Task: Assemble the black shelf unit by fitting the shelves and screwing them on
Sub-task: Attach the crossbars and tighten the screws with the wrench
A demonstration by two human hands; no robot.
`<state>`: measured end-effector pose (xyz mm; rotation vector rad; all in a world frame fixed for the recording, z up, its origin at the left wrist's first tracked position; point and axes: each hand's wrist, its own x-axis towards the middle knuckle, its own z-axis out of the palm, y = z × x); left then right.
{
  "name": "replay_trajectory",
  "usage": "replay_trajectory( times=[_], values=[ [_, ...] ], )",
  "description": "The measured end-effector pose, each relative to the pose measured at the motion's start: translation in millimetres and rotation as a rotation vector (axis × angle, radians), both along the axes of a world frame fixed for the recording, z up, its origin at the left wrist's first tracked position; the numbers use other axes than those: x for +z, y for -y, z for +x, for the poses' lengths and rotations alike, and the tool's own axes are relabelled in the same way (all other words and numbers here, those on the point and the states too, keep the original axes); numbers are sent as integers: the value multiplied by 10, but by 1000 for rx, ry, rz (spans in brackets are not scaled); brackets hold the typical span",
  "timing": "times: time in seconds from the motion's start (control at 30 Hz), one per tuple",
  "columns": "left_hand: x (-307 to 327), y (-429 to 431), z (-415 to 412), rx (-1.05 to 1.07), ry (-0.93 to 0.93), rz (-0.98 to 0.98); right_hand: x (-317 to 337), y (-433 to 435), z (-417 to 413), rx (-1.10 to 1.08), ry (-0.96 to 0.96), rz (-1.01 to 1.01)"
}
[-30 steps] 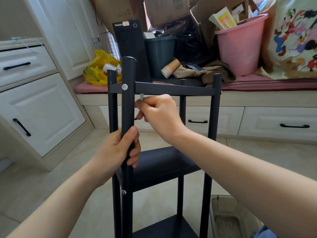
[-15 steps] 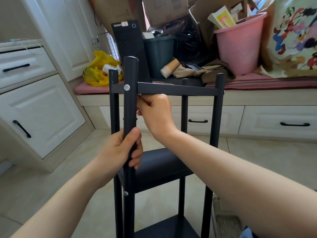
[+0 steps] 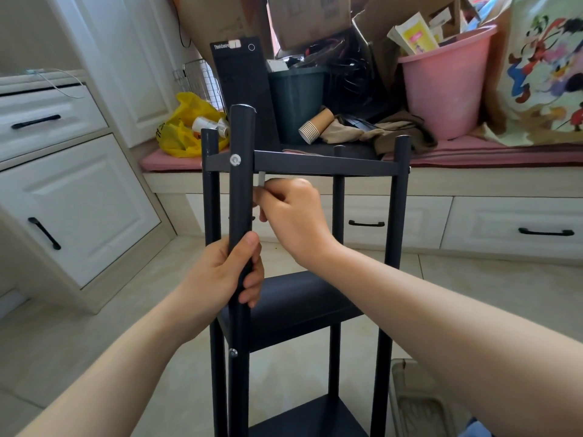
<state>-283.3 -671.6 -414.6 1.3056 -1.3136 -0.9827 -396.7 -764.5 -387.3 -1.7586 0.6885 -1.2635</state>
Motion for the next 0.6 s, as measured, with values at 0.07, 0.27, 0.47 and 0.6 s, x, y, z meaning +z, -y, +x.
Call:
replay_trajectory(
  times=[0.07, 0.27, 0.47, 0.6],
  values=[
    [2, -1, 3, 1, 4, -2, -4, -12, -27, 7, -47, -31],
    [-3, -7, 22, 9, 1, 0, -21, -21, -115, 17, -132, -66],
    [5, -6, 17, 8, 11, -1, 15, 5, -166, 16, -148, -21],
    [1, -10, 18, 7, 4, 3, 41, 16, -161, 7, -128, -14]
  ],
)
